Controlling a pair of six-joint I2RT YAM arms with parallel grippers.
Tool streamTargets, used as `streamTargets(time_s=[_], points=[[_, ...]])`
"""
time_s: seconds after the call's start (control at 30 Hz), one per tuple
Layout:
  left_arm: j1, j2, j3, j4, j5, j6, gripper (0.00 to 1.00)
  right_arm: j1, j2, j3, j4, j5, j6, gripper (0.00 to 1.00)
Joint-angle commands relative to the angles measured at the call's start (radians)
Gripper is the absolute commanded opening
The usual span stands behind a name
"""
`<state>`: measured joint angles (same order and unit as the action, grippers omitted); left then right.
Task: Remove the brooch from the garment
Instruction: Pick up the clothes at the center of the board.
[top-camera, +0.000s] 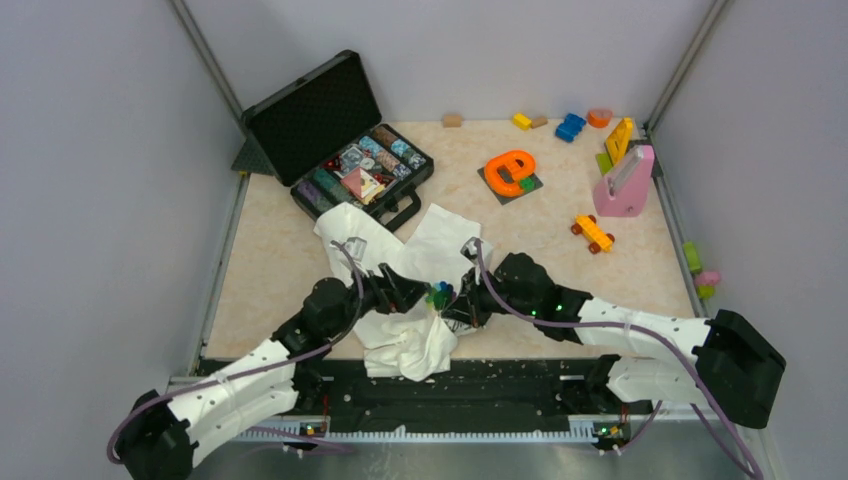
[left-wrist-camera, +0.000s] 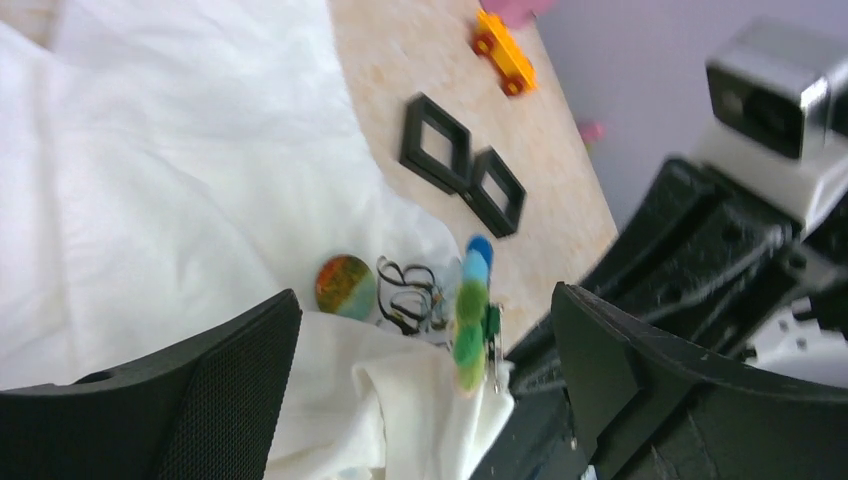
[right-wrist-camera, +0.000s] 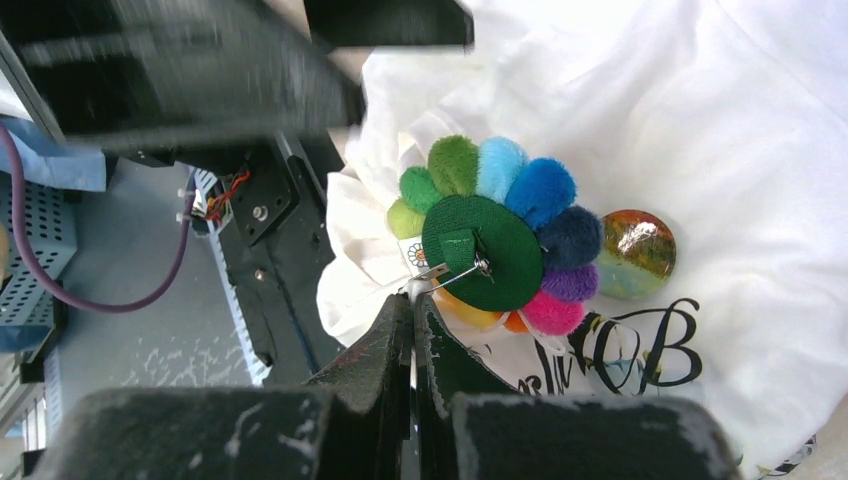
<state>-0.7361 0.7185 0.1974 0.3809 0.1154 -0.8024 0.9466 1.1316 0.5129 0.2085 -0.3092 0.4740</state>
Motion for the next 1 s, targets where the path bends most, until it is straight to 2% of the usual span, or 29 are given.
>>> streamTargets(time_s=[0.0, 0.07, 0.17, 0.23, 0.3, 0.4, 0.43, 0.5, 0.67, 0.77, 0.87, 0.97], points=[[0.007, -0.088, 0.153, -0.331, -0.280, -0.015, 0.98, 0.008, -0.034, 0.050, -0.003, -0.038, -0.028, 0.00], [0.009, -0.134, 0.159, -0.309, -0.252, 0.089, 0.98, 0.008, -0.036, 0.052, -0.012, -0.037, -0.038, 0.00], [0.009, -0.158, 0.198, -0.335, -0.225, 0.146, 0.97, 0.008, -0.031, 0.064, -0.032, -0.034, -0.051, 0.00], [0.009, -0.122, 0.259, -0.391, -0.203, 0.190, 0.86, 0.008, -0.029, 0.072, -0.038, -0.034, -0.058, 0.00], [0.010, -0.038, 0.351, -0.522, -0.220, 0.191, 0.98, 0.008, -0.030, 0.079, -0.041, -0.037, -0.063, 0.00], [0.010, 0.132, 0.494, -0.693, -0.209, 0.220, 0.98, 0.008, -0.026, 0.083, -0.040, -0.038, -0.069, 0.00], [0.010, 0.166, 0.507, -0.699, -0.192, 0.233, 0.98, 0.008, -0.025, 0.084, -0.041, -0.038, -0.071, 0.00], [0.010, 0.202, 0.496, -0.629, -0.058, 0.282, 0.99, 0.008, -0.019, 0.095, -0.057, -0.025, -0.082, 0.00], [0.042, 0.196, 0.412, -0.393, -0.007, 0.288, 0.98, -0.005, -0.015, 0.128, -0.100, 0.034, -0.161, 0.00], [0.175, 0.258, 0.397, -0.269, 0.181, 0.247, 0.98, -0.067, 0.007, 0.153, -0.096, 0.003, -0.201, 0.00], [0.286, 0.330, 0.393, -0.124, 0.347, 0.181, 0.99, -0.171, 0.077, 0.223, -0.091, -0.101, -0.226, 0.00], [0.347, 0.389, 0.454, -0.096, 0.398, 0.157, 0.98, -0.261, 0.193, 0.414, -0.168, -0.134, -0.280, 0.00]])
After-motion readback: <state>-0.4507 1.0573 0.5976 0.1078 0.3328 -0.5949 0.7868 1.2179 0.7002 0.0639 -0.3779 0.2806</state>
